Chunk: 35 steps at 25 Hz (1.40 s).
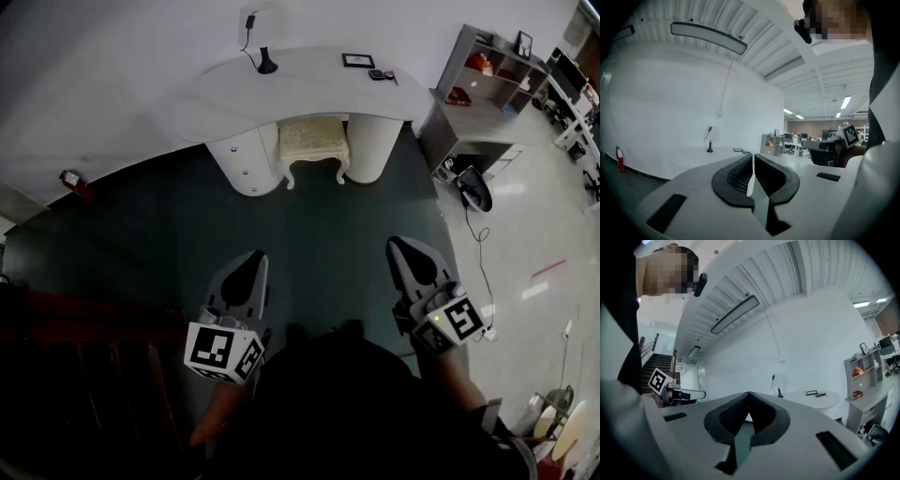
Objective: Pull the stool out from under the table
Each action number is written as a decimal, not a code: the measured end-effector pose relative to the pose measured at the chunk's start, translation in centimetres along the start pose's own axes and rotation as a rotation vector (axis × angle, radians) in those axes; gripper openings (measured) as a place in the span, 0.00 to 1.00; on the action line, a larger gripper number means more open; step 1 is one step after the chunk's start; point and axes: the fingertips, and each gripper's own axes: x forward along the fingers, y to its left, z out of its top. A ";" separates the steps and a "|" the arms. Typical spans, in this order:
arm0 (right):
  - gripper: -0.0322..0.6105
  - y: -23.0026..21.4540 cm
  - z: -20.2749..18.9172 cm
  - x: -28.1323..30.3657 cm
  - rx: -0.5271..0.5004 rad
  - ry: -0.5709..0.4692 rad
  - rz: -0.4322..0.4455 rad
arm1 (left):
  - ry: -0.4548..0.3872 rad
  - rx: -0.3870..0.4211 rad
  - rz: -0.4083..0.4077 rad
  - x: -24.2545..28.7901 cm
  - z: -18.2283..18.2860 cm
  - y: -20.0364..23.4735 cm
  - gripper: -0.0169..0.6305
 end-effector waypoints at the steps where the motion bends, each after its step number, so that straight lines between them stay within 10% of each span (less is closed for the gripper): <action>1: 0.08 0.1 0.2 0.1 -0.001 0.002 0.001 | 0.000 -0.001 0.002 0.0 0.1 0.1 0.06; 35: 0.08 8.7 -2.1 6.8 0.074 0.039 0.001 | 0.009 -0.047 -0.027 -5.1 -2.1 9.3 0.06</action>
